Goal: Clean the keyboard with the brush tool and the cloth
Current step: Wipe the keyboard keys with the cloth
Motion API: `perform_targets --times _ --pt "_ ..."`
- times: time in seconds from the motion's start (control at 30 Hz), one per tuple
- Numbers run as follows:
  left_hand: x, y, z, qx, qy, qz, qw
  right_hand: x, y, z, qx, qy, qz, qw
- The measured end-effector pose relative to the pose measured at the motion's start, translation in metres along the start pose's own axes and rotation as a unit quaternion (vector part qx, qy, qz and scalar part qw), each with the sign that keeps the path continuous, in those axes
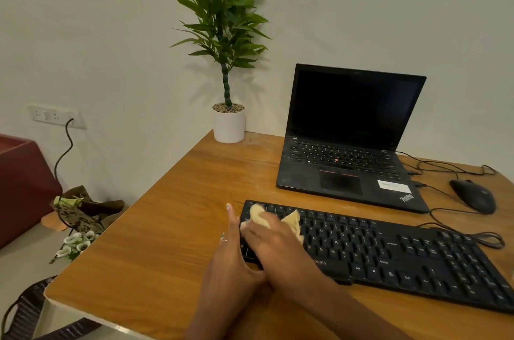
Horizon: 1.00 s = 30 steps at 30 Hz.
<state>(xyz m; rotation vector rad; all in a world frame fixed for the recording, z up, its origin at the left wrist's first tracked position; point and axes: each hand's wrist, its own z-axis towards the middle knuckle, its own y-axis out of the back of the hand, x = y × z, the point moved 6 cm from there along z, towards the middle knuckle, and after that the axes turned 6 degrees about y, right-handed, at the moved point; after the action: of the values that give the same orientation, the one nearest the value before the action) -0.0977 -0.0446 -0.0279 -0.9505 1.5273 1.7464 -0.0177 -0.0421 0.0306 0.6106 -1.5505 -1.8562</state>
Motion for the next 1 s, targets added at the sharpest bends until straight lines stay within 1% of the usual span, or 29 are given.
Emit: perform_targets --times 0.03,0.07,0.17,0.23,0.27,0.3,0.37,0.4,0.43,0.5,0.57,0.6,0.67,0.77,0.8,0.83,0.87,0.9,0.97,1.0 --pt "-0.001 0.000 0.000 0.001 -0.001 -0.002 1.000 0.002 0.003 -0.004 -0.003 0.011 0.005 1.000" --pt "-0.002 0.001 -0.001 0.001 -0.002 -0.004 1.000 -0.005 0.005 -0.004 -0.008 0.003 0.005 1.000" --pt "-0.002 0.001 -0.001 -0.001 -0.001 -0.008 1.000 -0.040 0.013 -0.002 -0.037 -0.072 -0.015 0.997" --pt "0.000 0.001 -0.002 0.002 -0.001 -0.010 1.000 -0.045 0.014 -0.001 -0.036 -0.096 -0.014 0.995" --pt "0.000 0.001 -0.001 0.001 -0.004 -0.004 1.000 -0.036 0.013 -0.001 -0.030 -0.090 0.005 0.996" --pt "0.000 0.001 0.000 -0.003 -0.008 0.000 1.000 -0.023 0.010 -0.001 -0.029 -0.065 0.027 0.997" --pt "0.000 0.001 0.000 -0.007 -0.005 -0.002 1.000 0.005 0.004 -0.005 -0.053 0.023 0.013 0.998" --pt "-0.001 0.001 0.000 -0.008 -0.007 -0.005 1.000 0.010 0.004 -0.006 -0.057 0.049 0.010 0.997" --pt "-0.003 0.001 0.000 -0.008 -0.012 -0.006 1.000 0.006 0.005 -0.006 -0.048 0.042 0.027 0.998" --pt "-0.004 0.002 -0.002 -0.001 -0.010 -0.008 1.000 -0.016 0.008 -0.004 -0.032 -0.008 0.041 0.999" --pt "-0.003 0.002 -0.003 0.004 -0.002 -0.010 1.000 -0.037 0.014 -0.002 -0.046 -0.067 0.005 0.997" --pt "-0.004 0.002 -0.004 0.003 -0.004 -0.010 1.000 -0.040 0.014 -0.001 -0.047 -0.078 -0.005 0.996" --pt "-0.005 0.004 -0.004 -0.006 -0.010 -0.006 1.000 -0.025 0.008 0.001 -0.049 -0.054 0.025 0.997" --pt "-0.005 0.004 -0.002 -0.013 0.000 0.011 1.000 0.012 0.000 -0.007 -0.053 0.057 0.020 0.997" --pt "-0.006 0.004 -0.002 -0.010 0.001 0.014 1.000 0.013 -0.001 -0.010 -0.050 0.073 0.015 0.996" --pt "-0.007 0.004 -0.002 -0.003 0.003 0.008 1.000 0.007 0.002 -0.010 -0.032 0.061 0.036 0.997" --pt "-0.007 0.004 -0.002 0.003 0.002 0.002 1.000 -0.001 0.005 -0.009 -0.027 0.044 0.033 0.998" --pt "-0.007 0.004 -0.003 0.007 0.002 -0.001 1.000 -0.015 0.006 -0.009 -0.022 0.011 0.039 0.999" --pt "-0.005 0.004 -0.004 0.008 0.001 -0.008 1.000 -0.031 0.015 -0.006 -0.035 -0.042 0.019 0.998" --pt "-0.005 0.004 -0.004 0.004 -0.003 -0.010 1.000 -0.029 0.016 -0.005 -0.042 -0.036 0.015 0.998"
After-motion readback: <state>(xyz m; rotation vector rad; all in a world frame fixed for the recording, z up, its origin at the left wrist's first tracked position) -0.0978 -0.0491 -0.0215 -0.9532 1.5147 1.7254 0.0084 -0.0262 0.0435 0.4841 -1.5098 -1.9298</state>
